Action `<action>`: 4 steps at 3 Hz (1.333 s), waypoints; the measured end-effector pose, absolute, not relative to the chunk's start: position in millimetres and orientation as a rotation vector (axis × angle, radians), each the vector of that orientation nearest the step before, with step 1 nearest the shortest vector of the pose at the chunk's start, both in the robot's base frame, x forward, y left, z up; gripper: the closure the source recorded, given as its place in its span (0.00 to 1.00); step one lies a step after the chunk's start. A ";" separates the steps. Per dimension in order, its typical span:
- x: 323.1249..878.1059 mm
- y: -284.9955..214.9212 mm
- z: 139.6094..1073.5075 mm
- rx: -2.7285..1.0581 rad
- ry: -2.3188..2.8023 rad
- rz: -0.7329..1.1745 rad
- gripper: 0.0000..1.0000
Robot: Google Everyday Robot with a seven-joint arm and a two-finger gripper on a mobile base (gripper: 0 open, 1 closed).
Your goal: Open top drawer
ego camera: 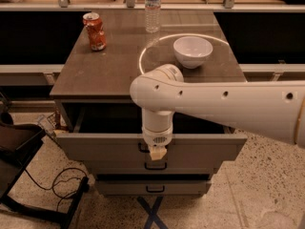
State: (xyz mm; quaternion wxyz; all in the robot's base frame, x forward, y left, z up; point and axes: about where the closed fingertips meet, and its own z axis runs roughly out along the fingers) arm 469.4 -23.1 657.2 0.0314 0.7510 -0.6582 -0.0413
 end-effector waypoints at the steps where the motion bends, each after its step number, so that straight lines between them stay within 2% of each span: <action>1: 469.3 -23.1 657.2 2.313 -2.027 -0.127 0.12; 2: 468.8 -23.6 656.7 2.312 -2.026 -0.127 0.00; 3: 468.8 -23.6 656.6 2.312 -2.026 -0.127 0.00; 4: 468.2 -24.1 656.1 2.311 -2.025 -0.127 0.18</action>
Offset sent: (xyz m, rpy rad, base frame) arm 0.0000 0.0000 0.0000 0.0000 0.0000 0.0000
